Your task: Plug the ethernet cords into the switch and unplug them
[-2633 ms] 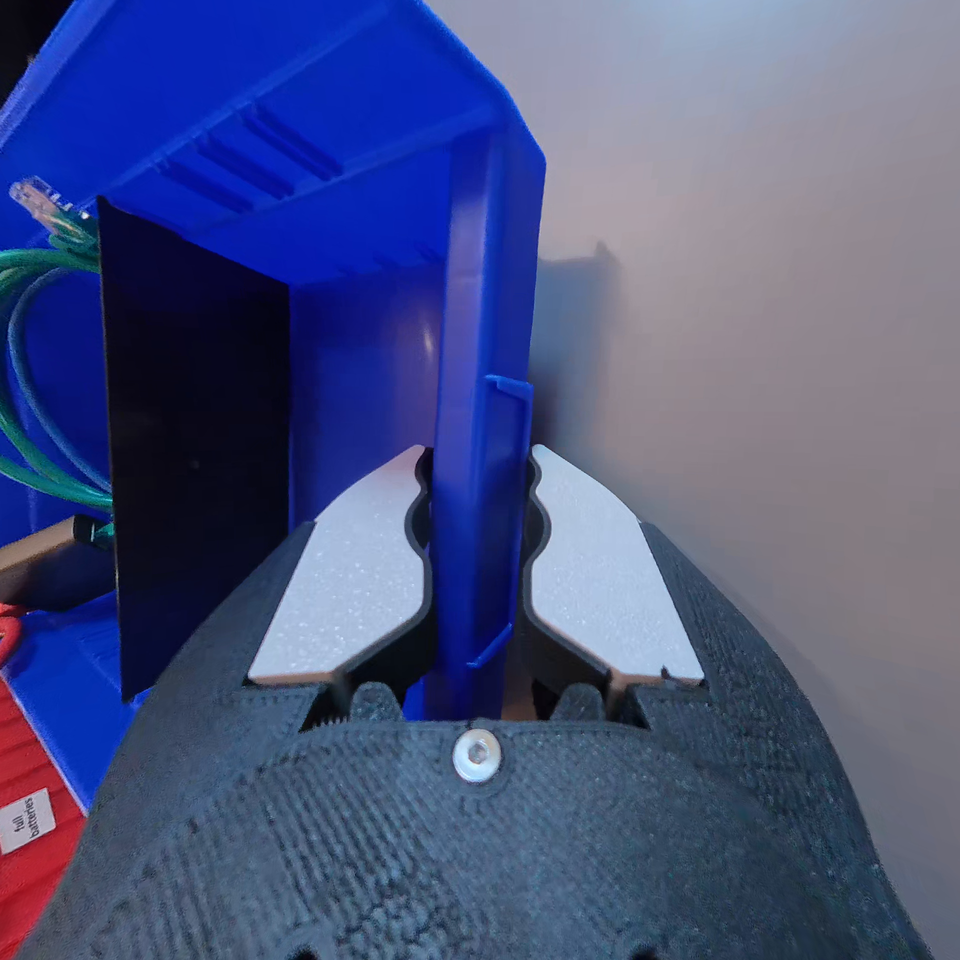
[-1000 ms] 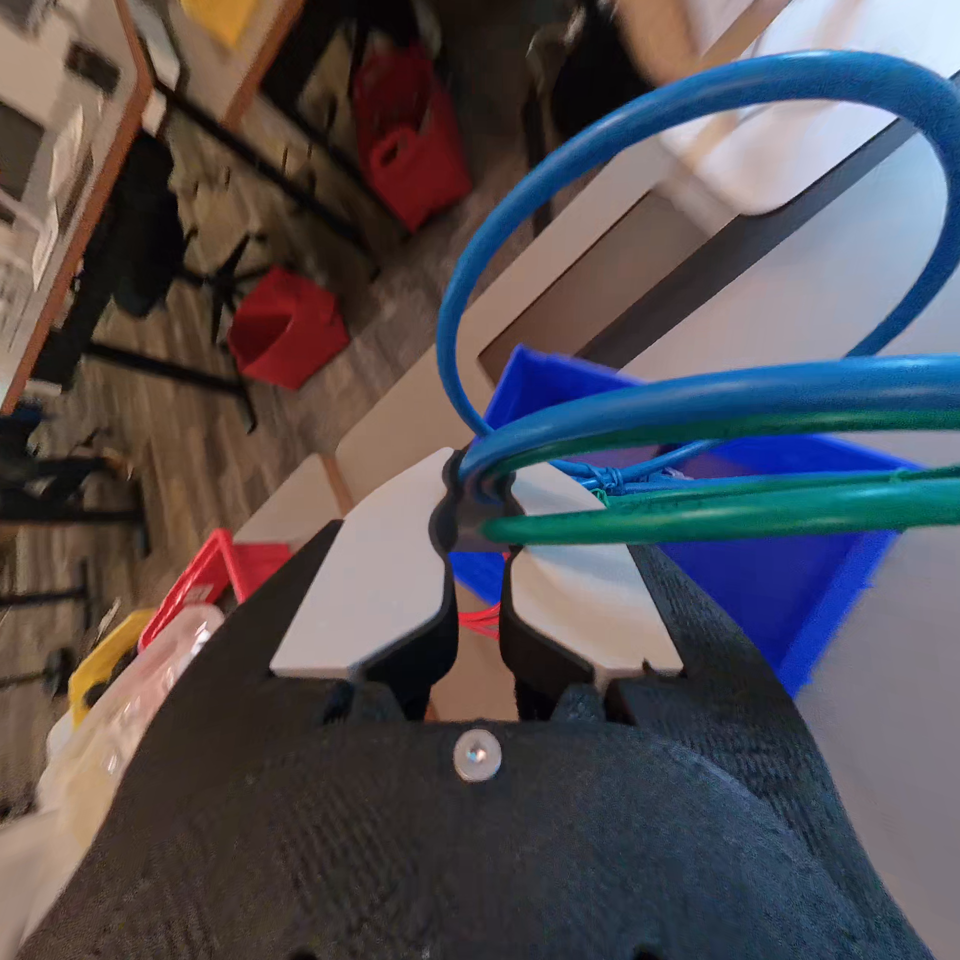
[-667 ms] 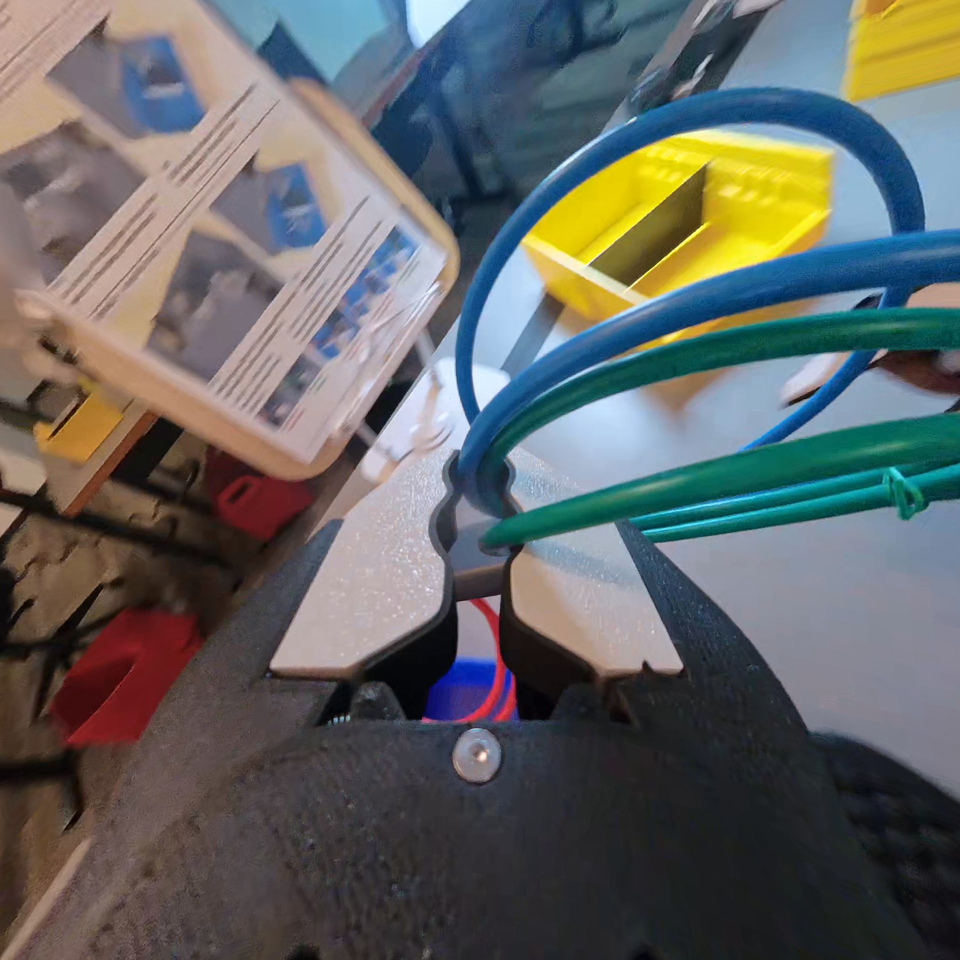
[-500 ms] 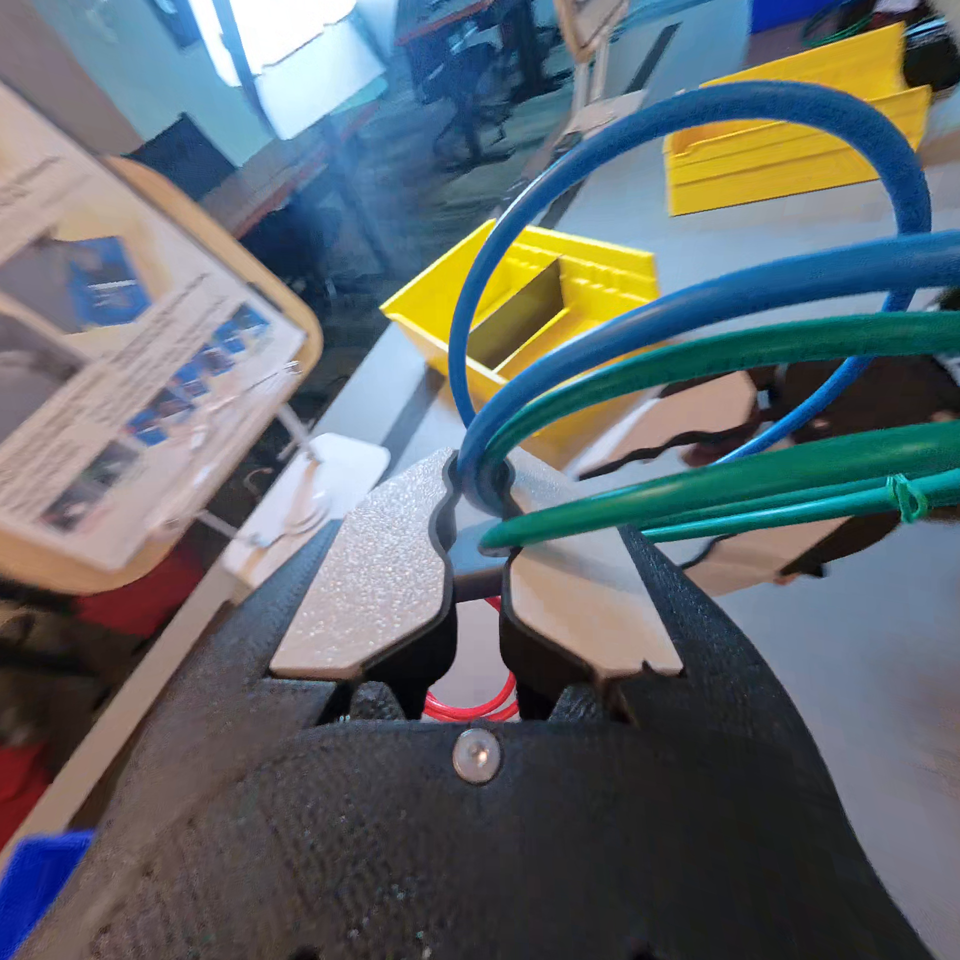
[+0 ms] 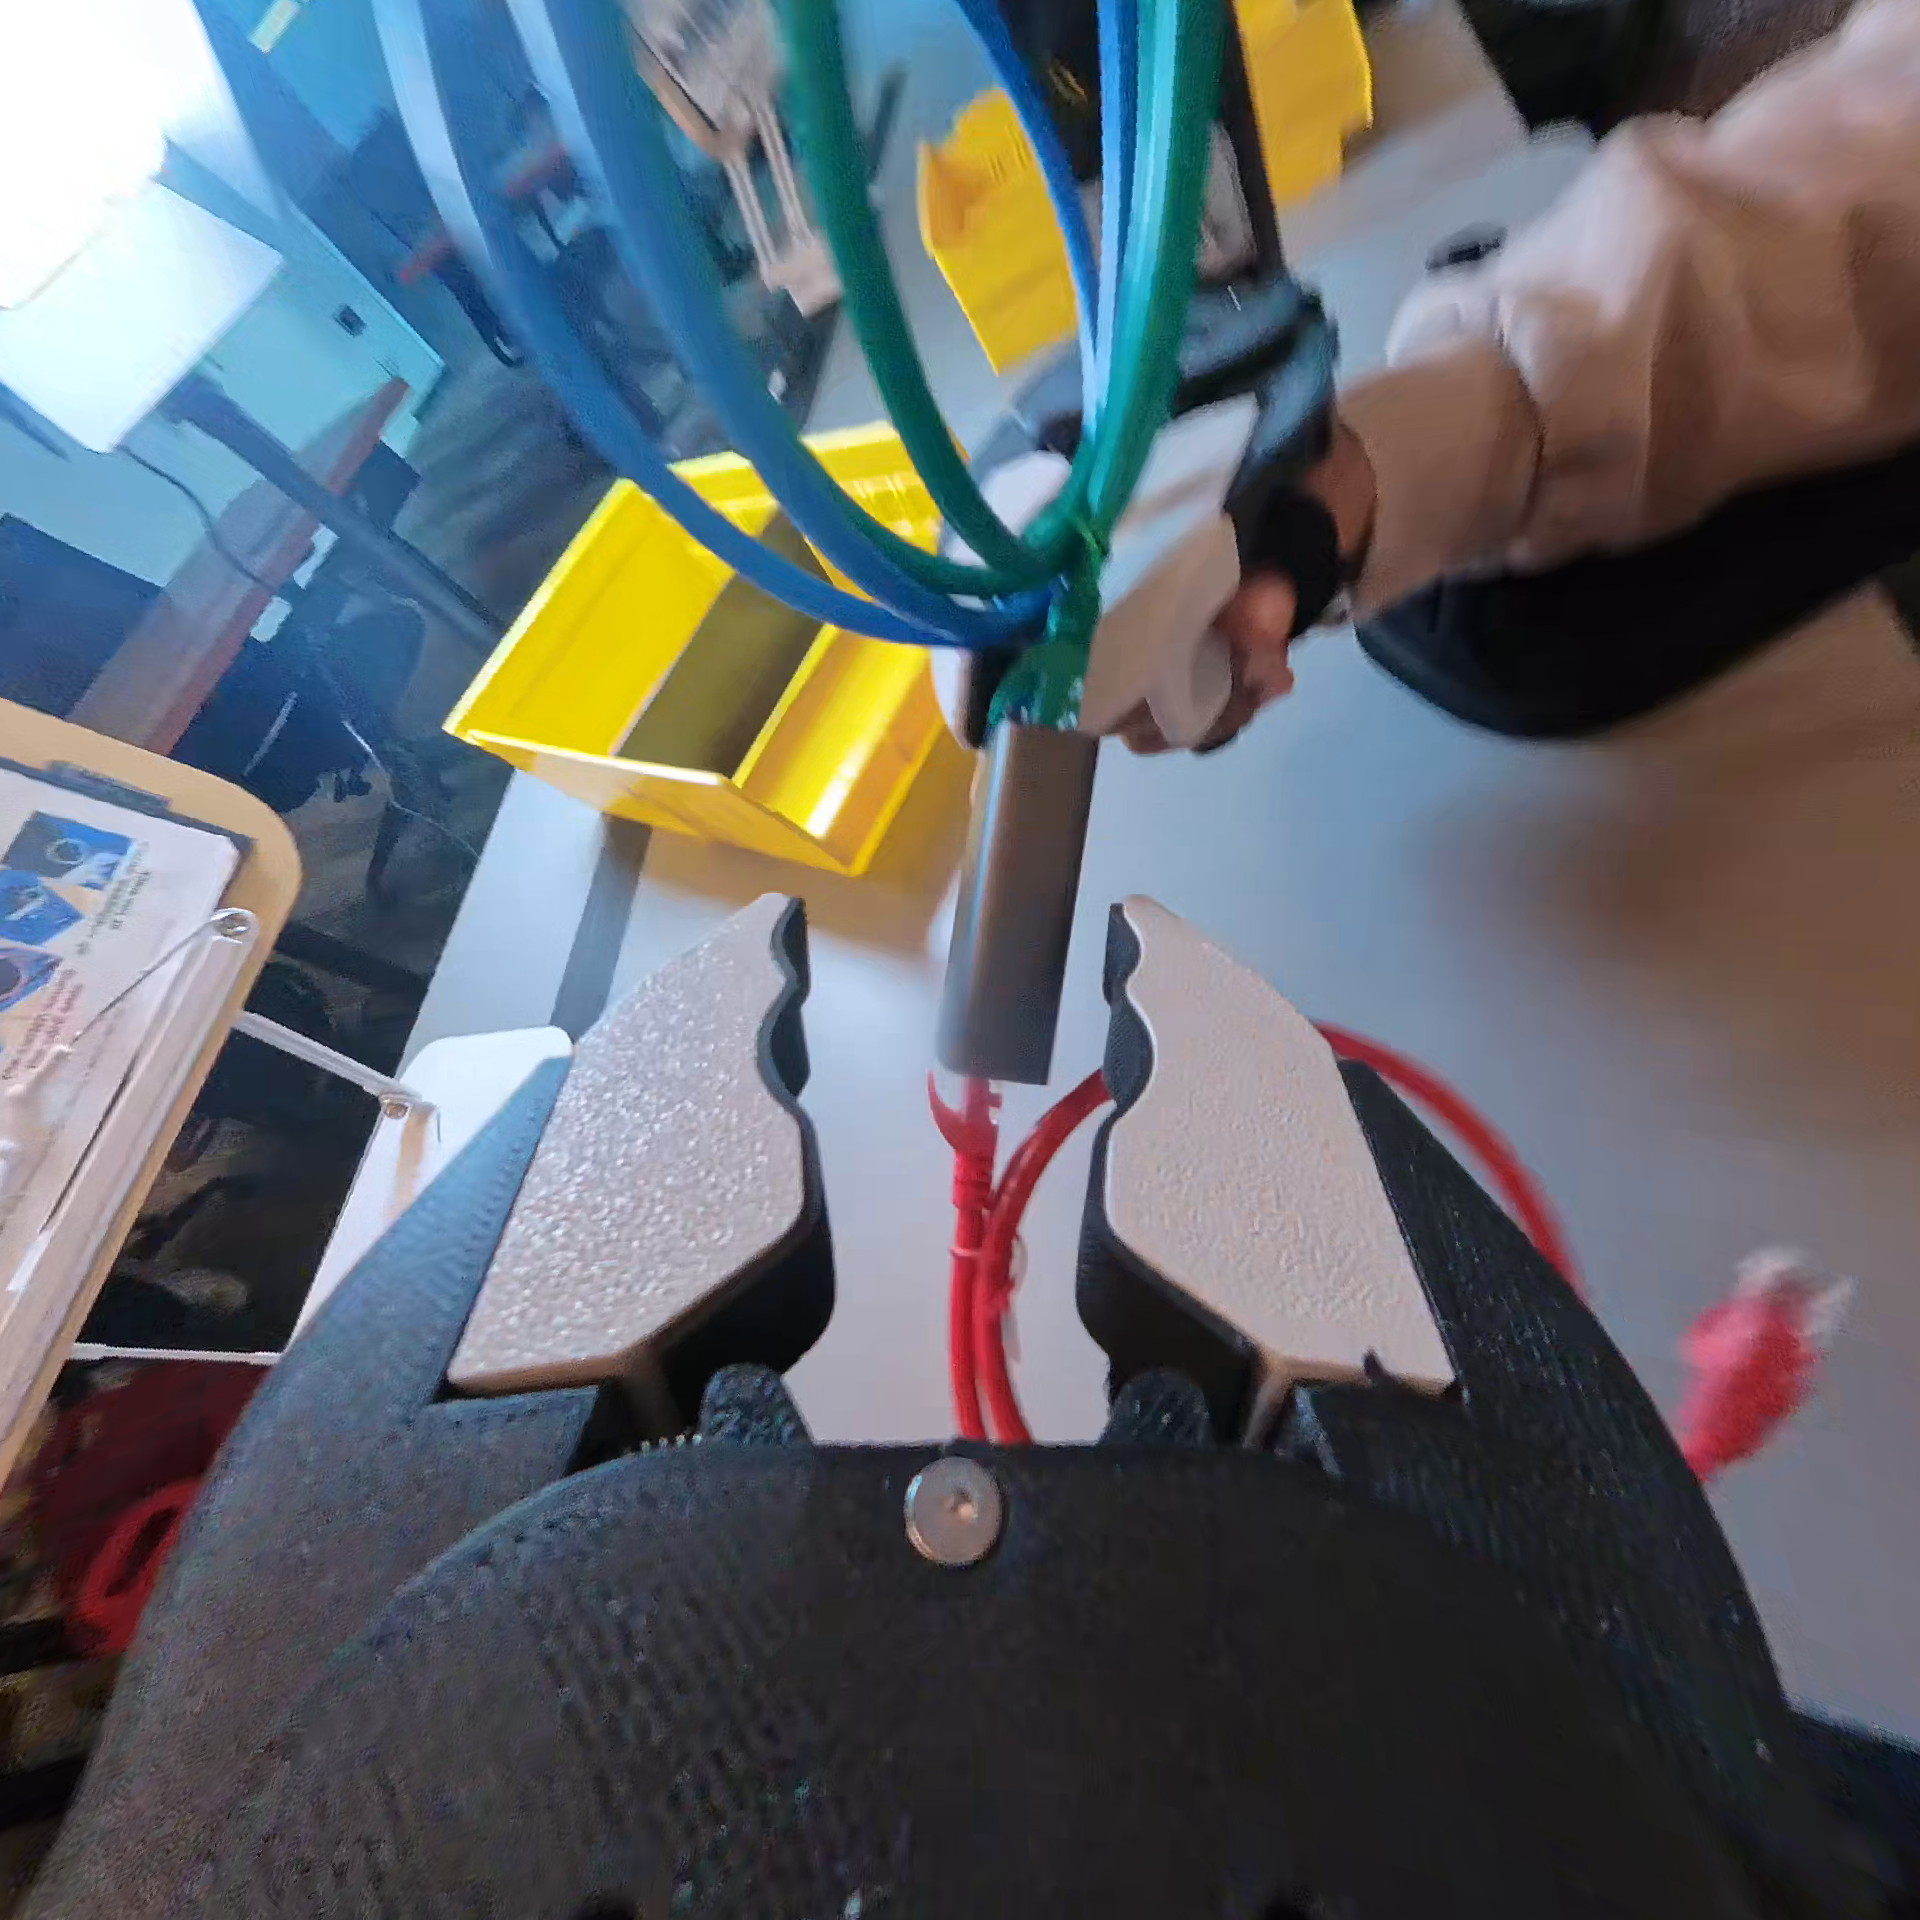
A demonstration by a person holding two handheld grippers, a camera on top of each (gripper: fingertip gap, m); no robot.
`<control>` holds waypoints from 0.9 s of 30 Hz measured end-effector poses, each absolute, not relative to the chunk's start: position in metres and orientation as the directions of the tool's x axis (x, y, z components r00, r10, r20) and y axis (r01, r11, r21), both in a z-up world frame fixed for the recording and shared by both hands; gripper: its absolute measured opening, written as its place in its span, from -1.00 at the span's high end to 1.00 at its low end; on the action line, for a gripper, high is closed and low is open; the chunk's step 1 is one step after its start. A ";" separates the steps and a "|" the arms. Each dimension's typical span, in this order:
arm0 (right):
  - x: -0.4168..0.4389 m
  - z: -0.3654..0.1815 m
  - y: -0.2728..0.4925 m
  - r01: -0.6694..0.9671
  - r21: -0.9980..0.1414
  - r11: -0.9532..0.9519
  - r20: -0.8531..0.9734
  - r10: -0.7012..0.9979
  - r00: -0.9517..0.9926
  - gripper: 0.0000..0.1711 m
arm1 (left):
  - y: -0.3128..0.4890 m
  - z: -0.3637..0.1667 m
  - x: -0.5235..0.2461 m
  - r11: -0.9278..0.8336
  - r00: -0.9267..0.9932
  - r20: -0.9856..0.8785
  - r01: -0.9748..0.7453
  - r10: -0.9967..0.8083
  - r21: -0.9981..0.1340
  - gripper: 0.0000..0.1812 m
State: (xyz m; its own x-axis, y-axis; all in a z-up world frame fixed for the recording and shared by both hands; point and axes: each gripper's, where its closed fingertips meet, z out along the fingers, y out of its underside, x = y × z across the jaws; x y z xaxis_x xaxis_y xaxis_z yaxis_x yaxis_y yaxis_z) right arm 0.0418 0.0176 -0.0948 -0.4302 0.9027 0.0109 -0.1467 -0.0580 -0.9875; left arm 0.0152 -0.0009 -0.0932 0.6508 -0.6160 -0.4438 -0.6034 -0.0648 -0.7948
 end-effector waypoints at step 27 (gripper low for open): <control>0.008 -0.217 -0.004 0.266 -0.584 0.767 0.634 0.636 -0.440 0.78 | -0.018 -0.221 -0.001 -0.342 0.625 -0.442 -0.751 -0.643 -0.564 0.77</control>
